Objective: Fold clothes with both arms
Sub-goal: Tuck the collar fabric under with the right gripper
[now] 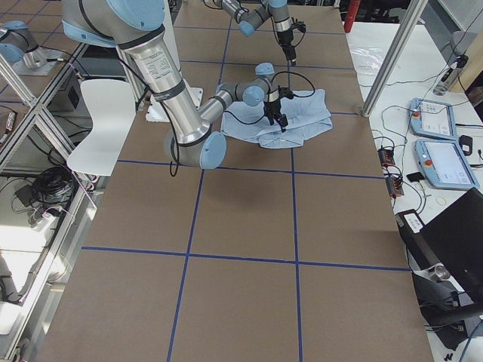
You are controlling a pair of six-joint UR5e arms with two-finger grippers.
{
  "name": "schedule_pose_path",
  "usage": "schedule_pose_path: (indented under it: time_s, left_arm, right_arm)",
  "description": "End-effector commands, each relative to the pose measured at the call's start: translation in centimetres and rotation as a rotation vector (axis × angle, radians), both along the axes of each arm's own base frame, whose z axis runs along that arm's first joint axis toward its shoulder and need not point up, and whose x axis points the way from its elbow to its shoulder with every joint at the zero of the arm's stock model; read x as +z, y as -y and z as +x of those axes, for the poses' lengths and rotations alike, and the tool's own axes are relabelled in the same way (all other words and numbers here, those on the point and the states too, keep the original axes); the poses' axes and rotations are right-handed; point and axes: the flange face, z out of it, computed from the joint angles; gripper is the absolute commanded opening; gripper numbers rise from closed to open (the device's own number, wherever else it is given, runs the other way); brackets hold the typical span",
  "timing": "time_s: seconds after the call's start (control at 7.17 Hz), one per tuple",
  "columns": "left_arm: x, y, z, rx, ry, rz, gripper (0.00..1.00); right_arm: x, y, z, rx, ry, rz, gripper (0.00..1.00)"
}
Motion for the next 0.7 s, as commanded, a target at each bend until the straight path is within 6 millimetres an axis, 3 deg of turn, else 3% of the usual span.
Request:
schedule_pose_path:
  time_s: [0.0, 0.28, 0.56]
  left_arm:
    - [-0.3, 0.0, 0.0, 0.001, -0.004, 0.001, 1.0]
    - [-0.5, 0.0, 0.1, -0.001, -0.008, 0.002, 1.0]
    - [-0.6, 0.0, 0.1, -0.003, -0.009, 0.0, 1.0]
  right_arm:
    - [1.1, 0.5, 0.7, 0.004, -0.011, -0.007, 1.0]
    - [2.6, 2.3, 2.9, 0.022, -0.034, -0.011, 1.0]
    - [6.2, 5.7, 7.9, 0.028, -0.086, -0.013, 1.0]
